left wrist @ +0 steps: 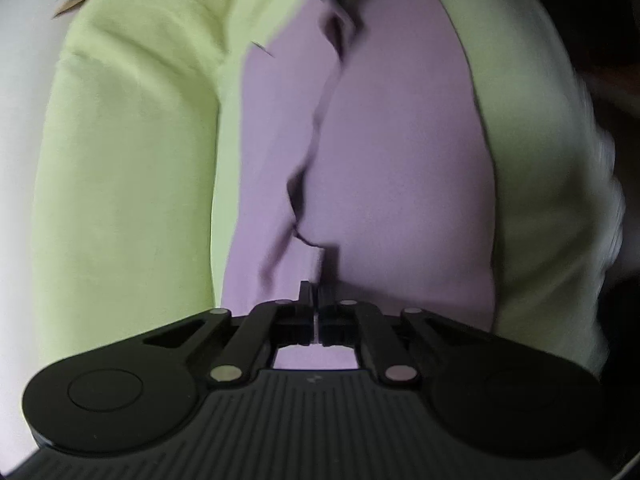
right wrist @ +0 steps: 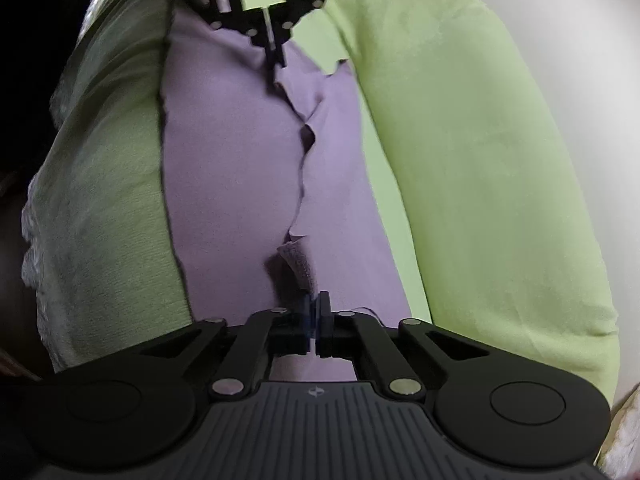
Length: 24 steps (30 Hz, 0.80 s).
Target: Fold clothes
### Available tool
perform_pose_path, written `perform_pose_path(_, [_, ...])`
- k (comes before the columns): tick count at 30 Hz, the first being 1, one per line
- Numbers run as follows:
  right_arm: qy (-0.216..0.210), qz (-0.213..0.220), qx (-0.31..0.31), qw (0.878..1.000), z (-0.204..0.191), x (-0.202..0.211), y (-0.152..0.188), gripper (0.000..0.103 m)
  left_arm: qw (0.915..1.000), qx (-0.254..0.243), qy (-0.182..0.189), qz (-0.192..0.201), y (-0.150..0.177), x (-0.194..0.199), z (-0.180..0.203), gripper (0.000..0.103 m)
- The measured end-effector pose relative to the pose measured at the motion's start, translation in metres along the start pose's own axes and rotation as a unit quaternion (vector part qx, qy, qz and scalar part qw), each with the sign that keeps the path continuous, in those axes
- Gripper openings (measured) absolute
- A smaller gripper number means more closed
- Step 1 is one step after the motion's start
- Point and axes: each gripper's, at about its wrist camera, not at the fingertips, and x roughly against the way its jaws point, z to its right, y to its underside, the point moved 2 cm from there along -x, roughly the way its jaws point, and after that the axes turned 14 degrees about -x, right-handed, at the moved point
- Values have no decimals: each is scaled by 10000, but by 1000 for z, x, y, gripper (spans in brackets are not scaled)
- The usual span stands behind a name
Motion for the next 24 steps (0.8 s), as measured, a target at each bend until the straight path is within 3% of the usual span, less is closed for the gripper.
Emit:
perform_pose_path(4, [74,42,-61,9999,12,8,-2,0,9984,545,-14,123,-1,26,-6,2])
perform_pose_path(9, [-20,-79,128,9999,17,15,9,0,9996,240,147,-58,-8,40,18,2])
perform_pose_path(14, [-42,-140,106,9998,13,29,19,0,9991,354,229,-7,-6,57,31,2])
perform_pose_path(17, [-73,-235,162,9996,7,71,35,0,9992,305,242,-125,-3,54,37,2])
perform_pose_path(21, [-125,-310,319,9989,8,83,49,0,9991,252,267,-200,1,57,46,2])
perform_pose_path(24, [-150,-311,357,9988,-14,70,41,0,9989,326,276,-206,2,61,47,2])
